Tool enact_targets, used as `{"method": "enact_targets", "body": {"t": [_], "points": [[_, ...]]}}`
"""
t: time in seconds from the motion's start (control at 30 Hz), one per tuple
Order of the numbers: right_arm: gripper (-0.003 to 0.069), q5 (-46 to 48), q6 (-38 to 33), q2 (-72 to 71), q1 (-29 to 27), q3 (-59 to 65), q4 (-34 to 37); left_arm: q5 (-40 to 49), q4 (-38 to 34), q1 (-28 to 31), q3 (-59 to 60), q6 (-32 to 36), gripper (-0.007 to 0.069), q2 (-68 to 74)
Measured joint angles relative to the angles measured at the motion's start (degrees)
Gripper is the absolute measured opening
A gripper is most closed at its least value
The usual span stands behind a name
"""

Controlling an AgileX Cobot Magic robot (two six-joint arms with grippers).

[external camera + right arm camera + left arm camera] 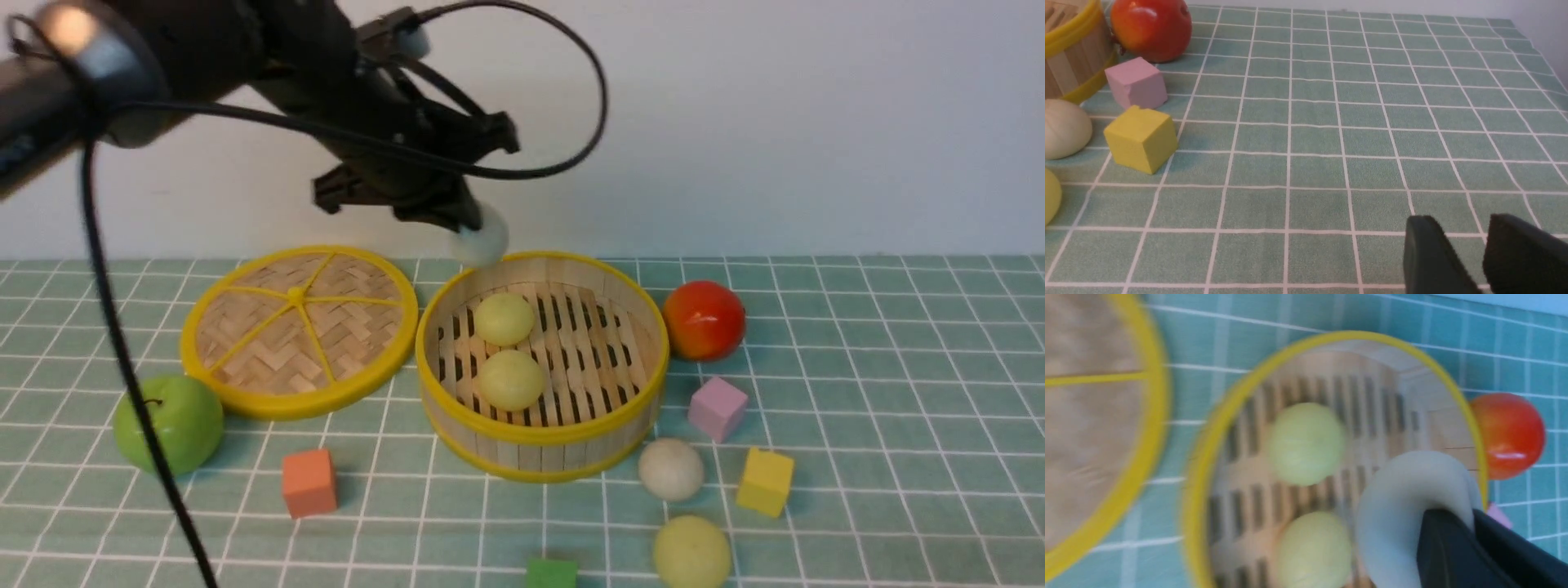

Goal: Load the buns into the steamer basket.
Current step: Use the left arm to put the steamed stuffed bun into the steamer

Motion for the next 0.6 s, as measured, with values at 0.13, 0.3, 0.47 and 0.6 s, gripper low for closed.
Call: {"method": "enact_targets", "body": {"t": [0.13, 0.3, 0.47, 0.6], "points": [[0.0238, 0.0, 0.0, 0.0, 0.0, 0.0, 0.0, -1.5, -1.2, -3.9, -6.6, 0.4, 0.0003, 8.4], [0.0238, 0.0, 0.0, 0.0, 0.0, 0.0, 0.0, -2.7, -1.2, -5.9, -15.1, 0.2, 0.0018, 18.0], [0.0238, 0.0, 0.0, 0.0, 0.0, 0.0, 0.0, -2.5, -0.6, -5.9, -18.1, -2.0, 0.0070, 22.5], [0.0238, 0.0, 0.0, 0.0, 0.0, 0.0, 0.0, -2.5, 0.7, -5.9, -18.2, -2.2, 0.0156, 23.2]]}}
